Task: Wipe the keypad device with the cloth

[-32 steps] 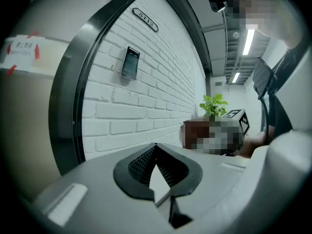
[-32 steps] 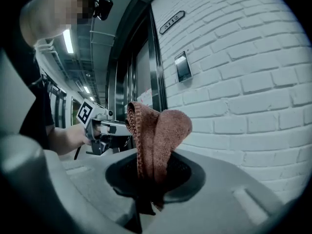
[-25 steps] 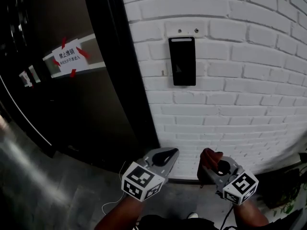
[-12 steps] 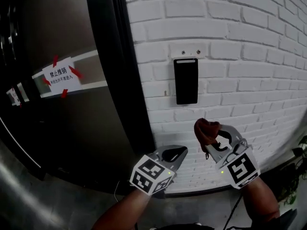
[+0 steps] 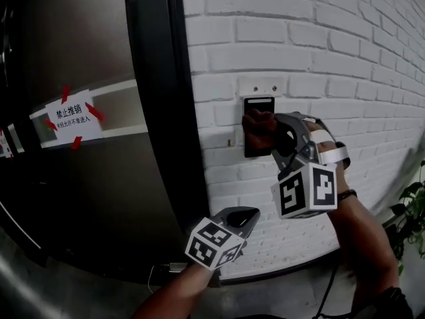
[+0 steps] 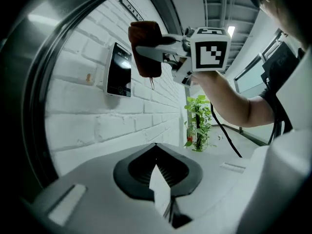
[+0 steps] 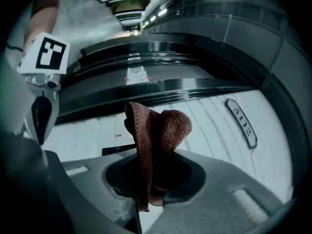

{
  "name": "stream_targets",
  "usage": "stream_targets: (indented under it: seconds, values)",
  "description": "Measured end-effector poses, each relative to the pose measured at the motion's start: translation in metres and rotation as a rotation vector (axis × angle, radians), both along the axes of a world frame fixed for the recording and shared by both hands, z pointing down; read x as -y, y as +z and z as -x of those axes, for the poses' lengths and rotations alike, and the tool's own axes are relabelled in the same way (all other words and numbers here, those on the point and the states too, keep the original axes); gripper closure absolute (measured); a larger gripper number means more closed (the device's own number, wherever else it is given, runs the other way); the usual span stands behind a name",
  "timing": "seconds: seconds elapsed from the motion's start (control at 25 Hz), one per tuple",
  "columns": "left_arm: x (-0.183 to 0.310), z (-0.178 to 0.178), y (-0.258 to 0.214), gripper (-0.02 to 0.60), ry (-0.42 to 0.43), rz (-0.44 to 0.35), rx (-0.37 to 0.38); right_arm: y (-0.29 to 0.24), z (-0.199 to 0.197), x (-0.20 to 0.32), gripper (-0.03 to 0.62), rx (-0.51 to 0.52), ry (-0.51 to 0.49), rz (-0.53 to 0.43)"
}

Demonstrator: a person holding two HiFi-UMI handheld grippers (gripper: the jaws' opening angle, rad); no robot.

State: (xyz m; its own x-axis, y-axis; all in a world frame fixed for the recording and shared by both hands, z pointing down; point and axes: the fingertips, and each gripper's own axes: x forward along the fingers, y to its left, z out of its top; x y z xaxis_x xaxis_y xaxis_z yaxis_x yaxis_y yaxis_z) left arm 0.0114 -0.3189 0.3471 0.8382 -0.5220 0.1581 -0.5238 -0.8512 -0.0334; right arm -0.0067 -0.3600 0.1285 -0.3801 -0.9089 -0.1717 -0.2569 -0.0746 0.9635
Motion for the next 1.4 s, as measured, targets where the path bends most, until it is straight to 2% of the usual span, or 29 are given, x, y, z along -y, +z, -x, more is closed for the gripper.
stream_targets:
  seconds: [0.12,0.24,0.52,0.72,1.0,1.4]
  values:
    - [-0.002,-0.005,0.000,0.566,0.019,0.007,-0.010,-0.013,0.009,0.015,0.536,-0.148,0.106,-0.091]
    - [-0.004,-0.009,0.002,0.566,0.028,0.008,-0.008,-0.019,0.014,0.027,0.536,-0.215,0.161,-0.136]
    - [-0.008,-0.009,0.002,0.566,0.045,-0.008,-0.006,-0.018,0.017,0.049,0.537,-0.168,0.153,-0.147]
    - [-0.006,-0.008,0.007,0.565,0.032,0.013,-0.016,-0.016,0.018,0.042,0.537,-0.186,0.166,-0.173]
    - [-0.006,-0.004,0.018,0.565,0.021,0.024,-0.004,0.008,0.018,0.042,0.537,-0.159,0.128,-0.136]
    - [-0.006,0.000,0.019,0.565,0.013,0.024,-0.029,0.051,0.016,0.041,0.537,-0.158,0.112,-0.072]
